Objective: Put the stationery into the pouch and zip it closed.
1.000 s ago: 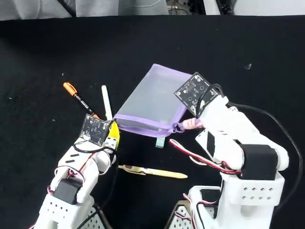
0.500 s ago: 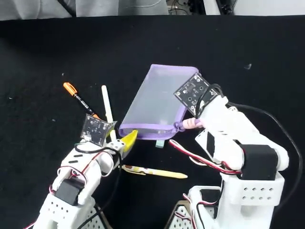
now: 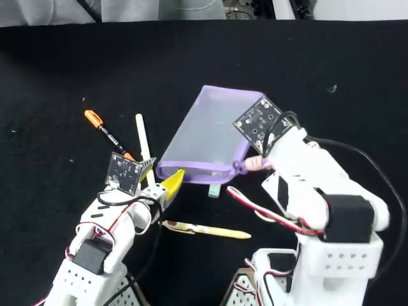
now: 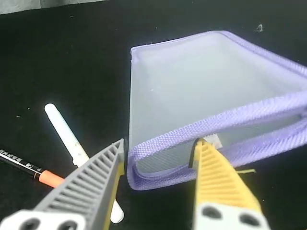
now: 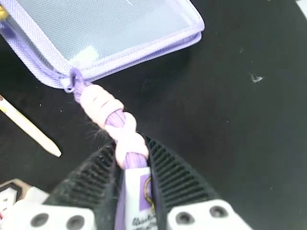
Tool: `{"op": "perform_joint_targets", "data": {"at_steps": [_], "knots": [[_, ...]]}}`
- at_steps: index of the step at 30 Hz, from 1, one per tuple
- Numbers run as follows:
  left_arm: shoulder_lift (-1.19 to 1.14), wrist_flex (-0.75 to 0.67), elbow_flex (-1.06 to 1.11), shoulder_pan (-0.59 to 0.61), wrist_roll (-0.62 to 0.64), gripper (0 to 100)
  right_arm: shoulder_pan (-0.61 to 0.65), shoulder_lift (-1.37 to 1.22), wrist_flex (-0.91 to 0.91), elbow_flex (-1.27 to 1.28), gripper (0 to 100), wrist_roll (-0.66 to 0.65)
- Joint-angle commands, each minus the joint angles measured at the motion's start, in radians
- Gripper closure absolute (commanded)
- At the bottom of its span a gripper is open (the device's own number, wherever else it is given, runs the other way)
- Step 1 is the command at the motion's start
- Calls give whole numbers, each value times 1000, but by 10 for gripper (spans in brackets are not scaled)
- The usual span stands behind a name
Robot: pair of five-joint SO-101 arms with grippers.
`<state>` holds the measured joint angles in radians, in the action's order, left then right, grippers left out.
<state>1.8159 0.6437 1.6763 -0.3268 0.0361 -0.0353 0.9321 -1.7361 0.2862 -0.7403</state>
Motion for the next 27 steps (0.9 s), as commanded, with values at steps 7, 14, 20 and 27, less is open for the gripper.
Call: {"op": "perform_joint_targets", "data": {"at_steps": [7,14,20,27], "knots": [[3,-78,24,67,6,764,5,108,-18,-68,988,9],[3,-81,24,67,6,764,5,163,-26,-70,988,5],[3,-138,24,64,-28,764,5,162,-28,-68,988,5],[3,-144,24,28,-29,764,5,162,-28,-67,988,5]]}}
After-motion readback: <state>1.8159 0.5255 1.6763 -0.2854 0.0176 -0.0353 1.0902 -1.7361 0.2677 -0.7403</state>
